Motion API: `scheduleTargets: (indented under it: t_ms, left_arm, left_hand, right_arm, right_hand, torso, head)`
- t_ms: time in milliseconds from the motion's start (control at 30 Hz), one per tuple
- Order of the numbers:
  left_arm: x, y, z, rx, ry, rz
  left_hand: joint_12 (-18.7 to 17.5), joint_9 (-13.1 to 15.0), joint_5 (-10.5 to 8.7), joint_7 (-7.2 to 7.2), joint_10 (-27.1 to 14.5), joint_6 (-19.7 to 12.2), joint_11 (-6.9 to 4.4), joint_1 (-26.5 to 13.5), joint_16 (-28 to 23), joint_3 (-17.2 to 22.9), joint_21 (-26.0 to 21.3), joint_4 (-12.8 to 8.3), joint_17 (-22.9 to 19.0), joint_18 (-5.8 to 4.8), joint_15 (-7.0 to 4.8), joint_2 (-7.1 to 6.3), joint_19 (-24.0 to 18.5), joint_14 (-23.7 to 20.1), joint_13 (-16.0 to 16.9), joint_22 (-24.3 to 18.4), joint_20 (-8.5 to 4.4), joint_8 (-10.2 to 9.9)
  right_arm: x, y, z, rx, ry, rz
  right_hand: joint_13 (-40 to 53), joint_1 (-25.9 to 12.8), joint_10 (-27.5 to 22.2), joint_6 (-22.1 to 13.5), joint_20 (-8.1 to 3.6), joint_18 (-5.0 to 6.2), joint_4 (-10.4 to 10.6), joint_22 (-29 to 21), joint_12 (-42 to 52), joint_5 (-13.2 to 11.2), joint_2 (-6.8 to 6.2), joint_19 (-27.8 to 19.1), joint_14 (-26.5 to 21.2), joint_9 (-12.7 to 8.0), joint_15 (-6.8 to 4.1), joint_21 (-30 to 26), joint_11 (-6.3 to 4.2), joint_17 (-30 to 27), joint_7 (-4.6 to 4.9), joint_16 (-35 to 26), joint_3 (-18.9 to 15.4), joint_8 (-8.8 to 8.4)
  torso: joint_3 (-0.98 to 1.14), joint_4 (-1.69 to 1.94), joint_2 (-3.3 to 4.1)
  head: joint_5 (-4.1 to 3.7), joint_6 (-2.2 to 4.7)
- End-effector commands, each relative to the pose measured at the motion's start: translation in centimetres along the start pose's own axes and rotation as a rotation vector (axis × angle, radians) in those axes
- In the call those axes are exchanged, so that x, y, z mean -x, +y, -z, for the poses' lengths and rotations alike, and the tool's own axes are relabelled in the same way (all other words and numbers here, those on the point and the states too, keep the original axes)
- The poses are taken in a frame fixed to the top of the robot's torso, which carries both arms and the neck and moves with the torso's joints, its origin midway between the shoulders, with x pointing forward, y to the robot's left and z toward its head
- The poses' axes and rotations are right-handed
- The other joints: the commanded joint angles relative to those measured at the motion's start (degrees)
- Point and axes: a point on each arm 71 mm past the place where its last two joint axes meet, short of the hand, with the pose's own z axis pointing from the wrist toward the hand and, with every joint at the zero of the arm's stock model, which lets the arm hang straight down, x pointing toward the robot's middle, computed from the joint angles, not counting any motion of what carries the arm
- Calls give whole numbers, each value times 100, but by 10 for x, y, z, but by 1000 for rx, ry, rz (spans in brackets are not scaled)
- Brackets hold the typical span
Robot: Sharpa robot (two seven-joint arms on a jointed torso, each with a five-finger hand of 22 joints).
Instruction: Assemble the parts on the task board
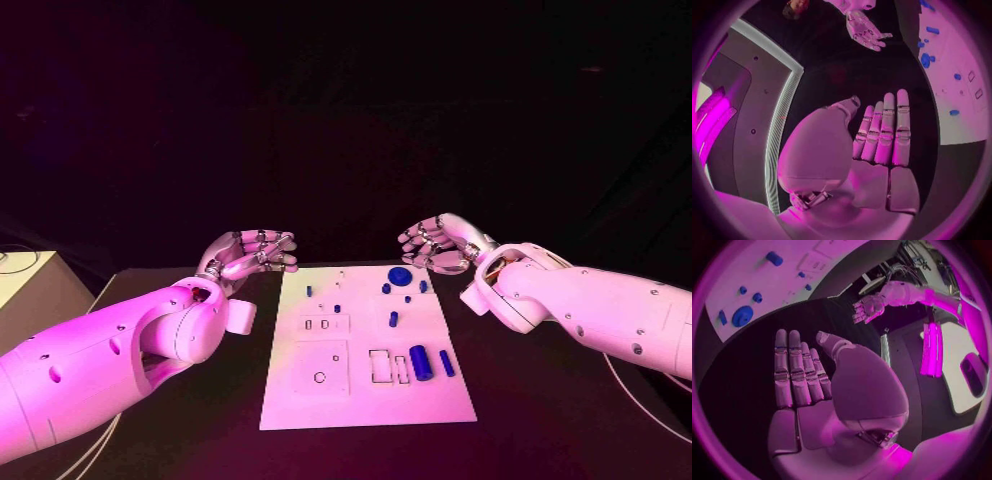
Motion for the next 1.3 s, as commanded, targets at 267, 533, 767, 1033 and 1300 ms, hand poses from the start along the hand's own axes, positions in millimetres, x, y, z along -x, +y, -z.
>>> scheduleTargets:
  t_ms: [267,533,767,1033,1300]
  left_arm:
    - [-12,-22,12,-22,110,14]
    - [-20,-39,22,-33,145,53]
    - [-24,-47,24,-43,157,73]
    - [-24,-51,25,-50,163,76]
    - [-25,-53,26,-52,165,74]
  left_hand:
    - [-202,100,12,-50,293,98,-90,-216,924,353,965,-144,1077,35,-152,-137,43,228,-6,597,-181,16]
    - [-203,136,11,-40,271,82,-84,-316,1199,456,1318,-202,1405,37,-152,-164,-136,110,-7,838,-179,-11]
    - [-201,139,11,-38,273,81,-84,-324,1215,462,1343,-206,1425,38,-151,-166,-151,98,-6,855,-178,-12]
    - [-199,145,11,-38,275,82,-83,-338,1238,472,1383,-214,1457,37,-149,-170,-181,74,-4,883,-175,-14]
    - [-204,149,11,-20,258,68,-71,-369,1255,478,1427,-213,1491,35,-138,-179,-231,30,-5,915,-168,-25]
  right_arm:
    - [8,13,-11,53,60,456]
    - [4,16,-19,11,90,660]
    - [1,17,-23,-8,88,729]
    - [-2,19,-28,-20,83,748]
    - [-5,19,-32,-36,104,757]
  right_hand:
    - [83,-78,1159,870,-482,-242,65,4026,-187,209,-451,1725,1802,120,-486,4053,-390,2736,-292,3215,490,-24]
    - [98,-184,814,818,-414,-451,150,5442,-188,182,-644,2149,1765,256,-432,5102,-357,4162,-299,4772,575,-17]
    - [123,-191,639,770,-371,-547,190,6036,-177,238,-679,2365,1789,325,-418,5520,-339,4614,-310,5278,576,-10]
    - [127,-184,498,747,-350,-570,199,6189,-190,265,-688,2411,1778,359,-396,5628,-315,4698,-298,5414,563,-6]
    - [135,-193,378,791,-329,-585,232,6291,-183,258,-643,2440,1771,404,-377,5699,-297,4770,-290,5525,530,32]
  torso:
    - [-9,100,372]
    - [-41,174,614]
    - [-37,220,731]
    - [-41,243,816]
    - [-45,253,870]
  head:
    - [-116,143]
    - [-258,176]
    - [-287,190]
    - [-322,219]
    - [-334,214]
